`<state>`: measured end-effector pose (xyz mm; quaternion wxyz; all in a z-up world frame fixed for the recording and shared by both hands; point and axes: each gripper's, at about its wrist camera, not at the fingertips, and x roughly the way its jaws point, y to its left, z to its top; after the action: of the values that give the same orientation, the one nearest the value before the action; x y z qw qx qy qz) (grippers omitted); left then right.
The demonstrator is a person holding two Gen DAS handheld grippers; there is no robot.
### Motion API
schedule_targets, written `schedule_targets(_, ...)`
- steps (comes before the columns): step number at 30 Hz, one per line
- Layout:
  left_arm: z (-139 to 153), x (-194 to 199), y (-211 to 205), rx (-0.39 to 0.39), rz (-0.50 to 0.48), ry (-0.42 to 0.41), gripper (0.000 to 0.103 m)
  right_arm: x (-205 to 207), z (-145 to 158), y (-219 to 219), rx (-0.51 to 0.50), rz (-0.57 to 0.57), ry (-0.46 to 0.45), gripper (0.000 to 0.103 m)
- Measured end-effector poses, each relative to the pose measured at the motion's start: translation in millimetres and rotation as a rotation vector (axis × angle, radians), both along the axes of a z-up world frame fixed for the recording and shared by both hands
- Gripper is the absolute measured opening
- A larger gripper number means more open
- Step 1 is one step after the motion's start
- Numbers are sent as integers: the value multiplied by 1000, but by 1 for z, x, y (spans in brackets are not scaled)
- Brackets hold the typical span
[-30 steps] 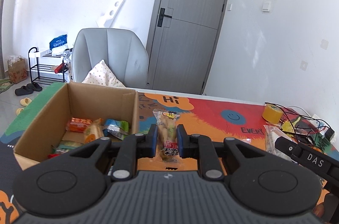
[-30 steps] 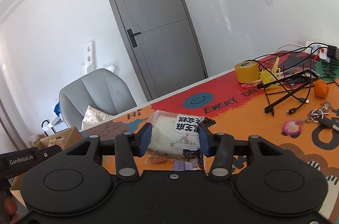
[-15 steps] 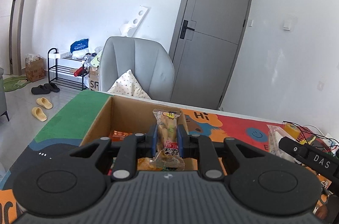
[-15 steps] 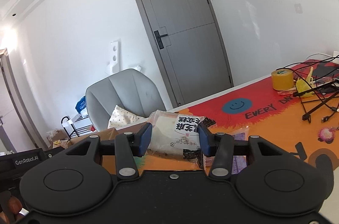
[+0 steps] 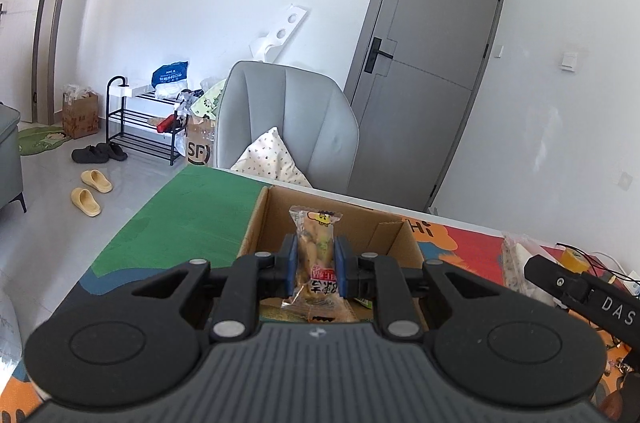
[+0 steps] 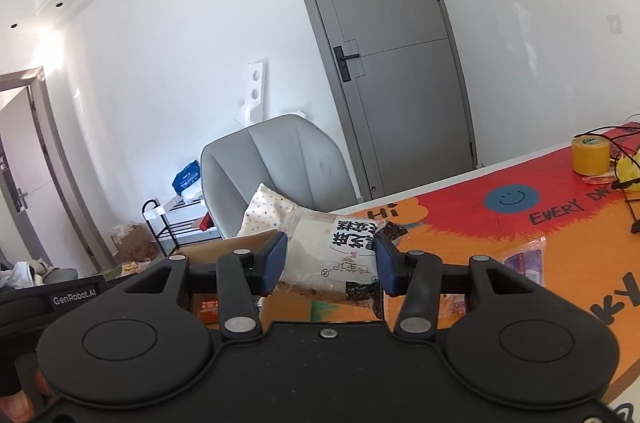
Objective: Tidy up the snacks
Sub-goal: 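Carry the stick pack with left tool while right tool carries rice cracker pack to box, then open left tool over the box while right tool releases rice cracker pack into it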
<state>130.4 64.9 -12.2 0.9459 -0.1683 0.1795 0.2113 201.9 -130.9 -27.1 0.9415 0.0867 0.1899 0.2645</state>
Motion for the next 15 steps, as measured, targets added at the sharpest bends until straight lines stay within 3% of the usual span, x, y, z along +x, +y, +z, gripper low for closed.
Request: schedule_targets(15,-18,23,30,-60,1,41,18,14,-2,42,-51,33,-15,47)
